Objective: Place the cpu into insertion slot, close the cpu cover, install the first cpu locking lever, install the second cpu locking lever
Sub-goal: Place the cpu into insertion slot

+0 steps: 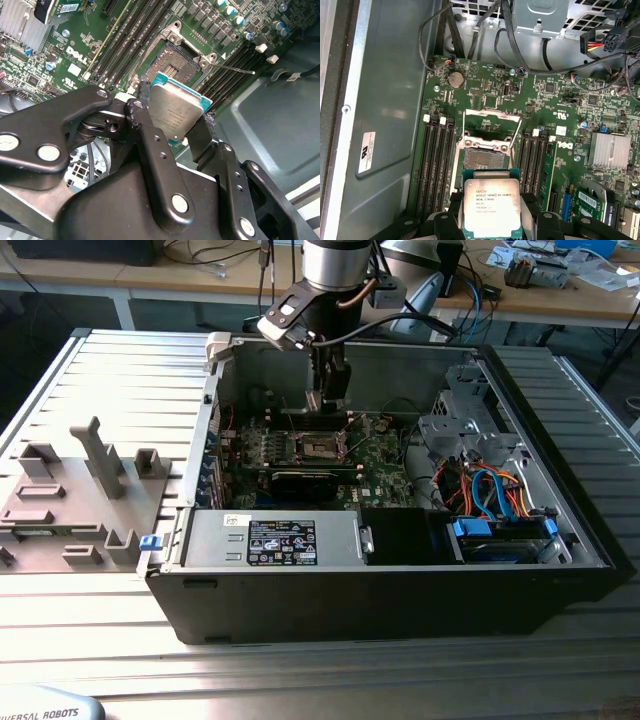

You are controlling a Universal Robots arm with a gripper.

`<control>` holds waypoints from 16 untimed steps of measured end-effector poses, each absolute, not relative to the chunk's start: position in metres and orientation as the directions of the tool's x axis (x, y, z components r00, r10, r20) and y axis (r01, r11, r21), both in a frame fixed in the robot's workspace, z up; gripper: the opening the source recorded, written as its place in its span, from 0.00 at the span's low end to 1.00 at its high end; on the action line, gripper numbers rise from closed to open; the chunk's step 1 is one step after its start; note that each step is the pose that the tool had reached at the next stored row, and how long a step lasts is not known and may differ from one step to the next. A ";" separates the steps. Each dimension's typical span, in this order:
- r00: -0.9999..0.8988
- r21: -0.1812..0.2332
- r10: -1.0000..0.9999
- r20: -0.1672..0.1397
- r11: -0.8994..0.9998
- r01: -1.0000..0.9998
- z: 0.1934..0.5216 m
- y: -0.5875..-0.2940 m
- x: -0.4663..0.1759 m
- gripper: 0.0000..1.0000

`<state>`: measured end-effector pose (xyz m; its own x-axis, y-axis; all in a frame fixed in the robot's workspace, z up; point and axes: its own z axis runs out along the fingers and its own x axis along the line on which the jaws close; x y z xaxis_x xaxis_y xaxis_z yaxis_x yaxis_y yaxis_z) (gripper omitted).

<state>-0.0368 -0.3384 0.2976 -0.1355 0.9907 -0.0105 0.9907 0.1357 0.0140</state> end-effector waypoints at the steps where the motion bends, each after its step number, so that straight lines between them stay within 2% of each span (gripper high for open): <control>1: -0.135 0.014 0.991 -0.011 0.135 0.991 0.298 -0.338 -0.037 0.54; 16: -0.125 0.014 0.992 -0.011 0.126 0.992 0.297 -0.338 -0.037 0.54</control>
